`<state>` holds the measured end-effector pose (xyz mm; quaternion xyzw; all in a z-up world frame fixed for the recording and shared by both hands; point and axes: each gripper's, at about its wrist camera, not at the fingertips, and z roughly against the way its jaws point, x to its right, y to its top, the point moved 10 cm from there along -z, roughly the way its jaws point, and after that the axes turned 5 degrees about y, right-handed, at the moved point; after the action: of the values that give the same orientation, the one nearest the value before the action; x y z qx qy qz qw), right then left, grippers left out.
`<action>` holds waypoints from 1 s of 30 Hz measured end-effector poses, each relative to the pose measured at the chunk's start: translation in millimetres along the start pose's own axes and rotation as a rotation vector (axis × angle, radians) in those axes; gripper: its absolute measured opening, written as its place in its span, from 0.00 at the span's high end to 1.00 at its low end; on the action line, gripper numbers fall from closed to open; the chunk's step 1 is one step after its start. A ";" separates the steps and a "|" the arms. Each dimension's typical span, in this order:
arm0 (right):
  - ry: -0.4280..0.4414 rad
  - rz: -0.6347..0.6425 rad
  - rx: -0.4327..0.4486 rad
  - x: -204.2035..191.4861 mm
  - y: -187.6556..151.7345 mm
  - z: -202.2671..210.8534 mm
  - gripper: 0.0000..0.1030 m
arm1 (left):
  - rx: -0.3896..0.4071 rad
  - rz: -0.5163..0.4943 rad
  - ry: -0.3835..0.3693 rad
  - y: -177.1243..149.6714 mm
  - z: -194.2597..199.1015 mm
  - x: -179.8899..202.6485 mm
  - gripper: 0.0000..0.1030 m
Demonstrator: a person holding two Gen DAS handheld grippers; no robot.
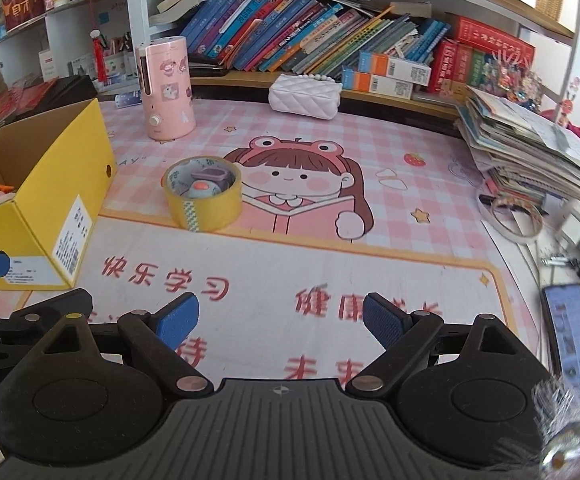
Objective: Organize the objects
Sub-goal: 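Grasp the yellow tape roll with the left tool and lift it off the toy car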
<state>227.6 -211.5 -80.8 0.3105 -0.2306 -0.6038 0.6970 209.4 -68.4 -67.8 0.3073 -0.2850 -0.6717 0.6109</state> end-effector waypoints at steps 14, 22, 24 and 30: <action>0.103 0.024 0.004 27.3 26.3 -30.2 0.27 | -0.007 0.032 0.070 24.7 -27.6 19.6 0.14; 0.129 0.025 0.036 41.0 53.4 -50.8 0.34 | -0.001 0.039 0.101 46.1 -56.0 27.7 0.24; 0.128 0.017 0.051 44.9 61.5 -54.6 0.34 | 0.003 0.038 0.105 51.1 -65.9 30.5 0.23; 0.110 0.010 0.070 59.8 78.4 -64.3 0.34 | -0.012 0.041 0.108 58.1 -101.2 37.8 0.23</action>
<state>336.9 -254.4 -73.3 0.3662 -0.2145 -0.5738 0.7004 321.5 -112.1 -91.8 0.3338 -0.2538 -0.6432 0.6407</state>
